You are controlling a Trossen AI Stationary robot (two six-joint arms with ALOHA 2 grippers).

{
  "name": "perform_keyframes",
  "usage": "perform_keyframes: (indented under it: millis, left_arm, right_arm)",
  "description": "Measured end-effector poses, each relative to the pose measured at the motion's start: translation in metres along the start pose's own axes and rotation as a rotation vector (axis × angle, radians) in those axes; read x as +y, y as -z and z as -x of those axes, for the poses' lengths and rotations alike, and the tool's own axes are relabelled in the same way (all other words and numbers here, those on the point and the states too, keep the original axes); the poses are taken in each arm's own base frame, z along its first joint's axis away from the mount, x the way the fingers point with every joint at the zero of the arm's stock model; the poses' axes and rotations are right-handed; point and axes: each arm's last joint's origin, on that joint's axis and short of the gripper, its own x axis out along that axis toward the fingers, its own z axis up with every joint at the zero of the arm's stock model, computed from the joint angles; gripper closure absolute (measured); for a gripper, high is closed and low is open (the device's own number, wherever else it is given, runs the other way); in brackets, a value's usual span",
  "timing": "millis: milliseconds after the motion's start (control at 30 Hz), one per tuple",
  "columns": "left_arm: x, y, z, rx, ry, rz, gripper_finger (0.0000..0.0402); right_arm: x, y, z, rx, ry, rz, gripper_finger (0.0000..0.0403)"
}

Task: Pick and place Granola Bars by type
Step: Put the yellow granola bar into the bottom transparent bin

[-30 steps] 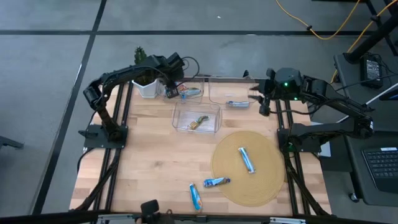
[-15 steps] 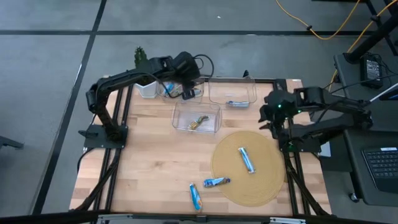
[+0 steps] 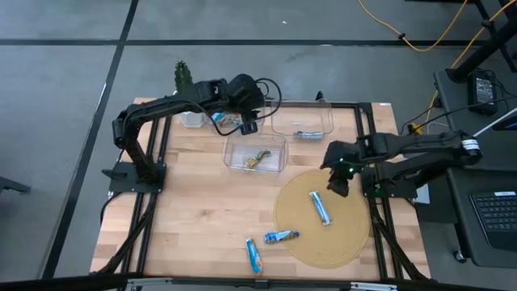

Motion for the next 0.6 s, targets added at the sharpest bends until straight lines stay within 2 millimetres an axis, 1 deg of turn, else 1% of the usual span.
perform_keyframes:
  millis: [100,233,367,467,600]
  left_arm:
    - [-0.005,-0.002,0.002,-0.008,0.012,-0.009,0.0272]
    - [-0.009,-0.003,0.003,-0.014,0.023,-0.019,0.0272]
    - [-0.013,-0.004,0.004,-0.017,0.028,-0.026,0.0272]
    - [-0.013,-0.004,0.004,-0.018,0.03,-0.027,0.0272]
    - [-0.013,-0.004,0.004,-0.018,0.03,-0.027,0.0272]
  right_arm:
    - [0.001,0.002,-0.016,0.014,-0.015,-0.058,0.0238]
    - [0.004,-0.001,-0.033,-0.006,-0.03,-0.108,0.0194]
    - [0.001,-0.002,-0.045,0.008,0.065,-0.205,0.0154]
    - [-0.002,-0.005,-0.056,0.037,0.121,-0.277,0.014]
    - [-0.003,-0.008,-0.073,0.073,0.173,-0.352,0.0139]
